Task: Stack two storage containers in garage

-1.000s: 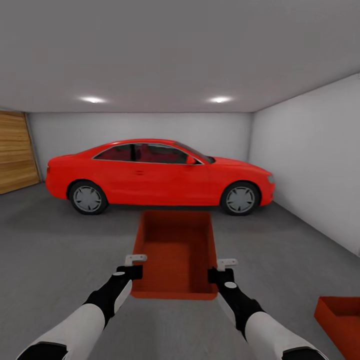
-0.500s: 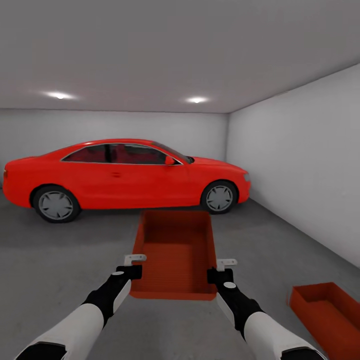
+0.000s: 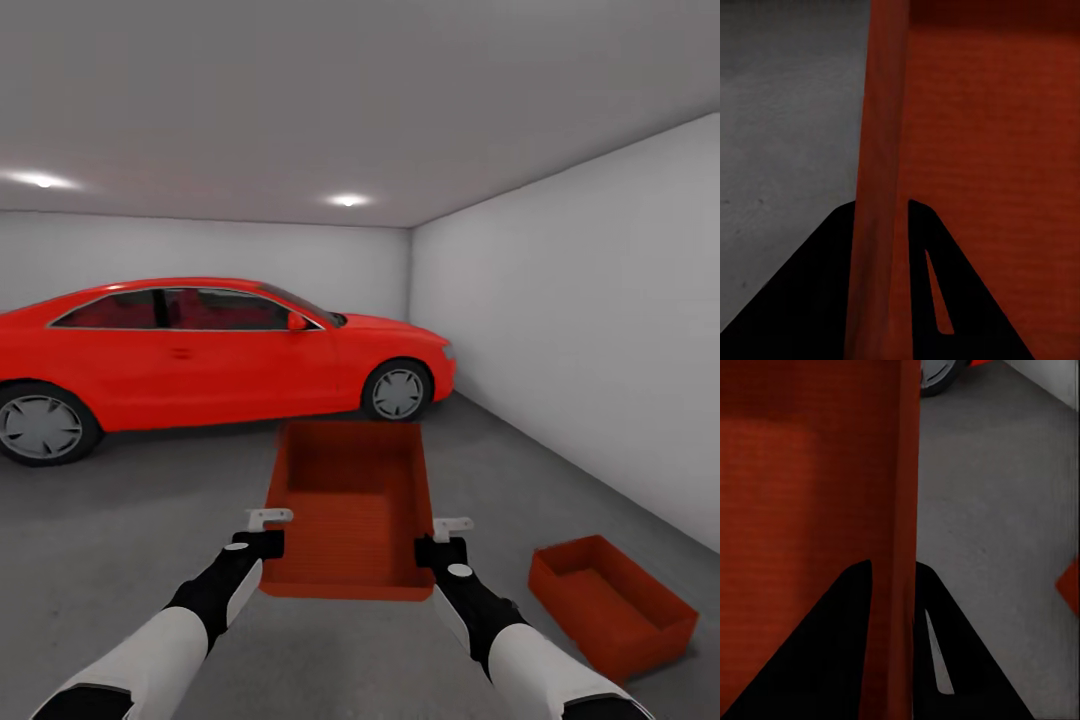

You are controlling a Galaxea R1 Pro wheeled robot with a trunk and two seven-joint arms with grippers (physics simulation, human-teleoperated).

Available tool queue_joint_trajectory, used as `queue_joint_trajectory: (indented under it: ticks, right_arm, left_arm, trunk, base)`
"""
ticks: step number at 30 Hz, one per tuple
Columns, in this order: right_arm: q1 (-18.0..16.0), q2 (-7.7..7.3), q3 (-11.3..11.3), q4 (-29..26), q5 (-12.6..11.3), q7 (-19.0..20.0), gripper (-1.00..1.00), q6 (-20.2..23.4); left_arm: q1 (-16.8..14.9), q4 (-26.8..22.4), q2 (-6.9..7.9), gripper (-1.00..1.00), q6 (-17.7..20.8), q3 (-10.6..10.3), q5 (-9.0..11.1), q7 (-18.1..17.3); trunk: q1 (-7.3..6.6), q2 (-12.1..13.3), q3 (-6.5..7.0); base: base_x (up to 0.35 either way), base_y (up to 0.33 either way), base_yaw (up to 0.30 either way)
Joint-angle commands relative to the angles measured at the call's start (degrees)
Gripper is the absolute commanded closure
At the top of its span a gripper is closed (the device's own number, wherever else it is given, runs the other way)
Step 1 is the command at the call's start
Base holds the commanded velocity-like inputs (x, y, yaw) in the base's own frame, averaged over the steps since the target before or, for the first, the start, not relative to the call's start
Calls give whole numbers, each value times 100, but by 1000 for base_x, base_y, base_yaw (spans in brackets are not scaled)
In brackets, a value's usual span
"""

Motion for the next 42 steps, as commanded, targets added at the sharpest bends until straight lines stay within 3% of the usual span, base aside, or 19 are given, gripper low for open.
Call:
queue_joint_trajectory:
  ticks: [1, 17, 42]
  right_arm:
    - [-5, -77, -87, 22, -26, -109, 100, -16]
    - [-2, -78, -87, 22, -26, -109, 100, 1]
    - [-3, -76, -87, 25, -26, -109, 100, 1]
  left_arm:
    - [-5, -36, 75, 100, -21, 225, -81, 195]
    - [-5, -32, 66, 100, -21, 222, -81, 195]
    - [-5, 15, 75, 100, -6, 243, -80, 195]
  trunk:
    - [0, -6, -8]
    - [0, -6, -8]
    - [0, -6, -8]
  base:
    - [0, 0, -287]
    - [11, 1, -287]
    - [289, 167, -287]
